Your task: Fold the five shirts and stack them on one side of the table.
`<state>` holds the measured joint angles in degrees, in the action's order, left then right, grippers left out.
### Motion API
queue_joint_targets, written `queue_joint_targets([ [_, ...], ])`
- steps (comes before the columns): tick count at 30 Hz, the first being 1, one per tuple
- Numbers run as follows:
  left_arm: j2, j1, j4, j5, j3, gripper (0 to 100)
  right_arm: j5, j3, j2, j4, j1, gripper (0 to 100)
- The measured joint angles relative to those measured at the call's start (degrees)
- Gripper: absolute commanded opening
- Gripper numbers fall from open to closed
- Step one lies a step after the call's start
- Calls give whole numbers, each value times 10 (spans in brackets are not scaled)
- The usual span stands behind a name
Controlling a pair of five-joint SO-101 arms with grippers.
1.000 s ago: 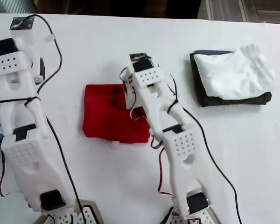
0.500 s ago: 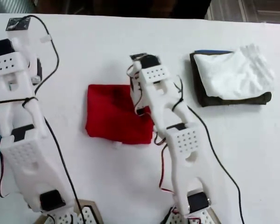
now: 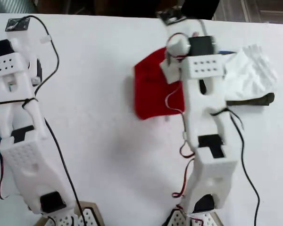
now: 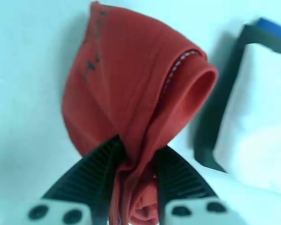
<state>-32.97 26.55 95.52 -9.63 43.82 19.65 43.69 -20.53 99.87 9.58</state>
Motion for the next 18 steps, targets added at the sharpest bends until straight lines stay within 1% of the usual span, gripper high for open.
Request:
queue_joint_targets([
  [4, 0, 0, 0, 0, 0, 28, 41, 10, 26, 0, -35, 21],
  [12, 0, 0, 0, 0, 0, 28, 112, 102, 27, 1, -118, 21],
  [18, 0, 0, 0, 0, 0, 28, 161, 126, 27, 1, -165, 21],
])
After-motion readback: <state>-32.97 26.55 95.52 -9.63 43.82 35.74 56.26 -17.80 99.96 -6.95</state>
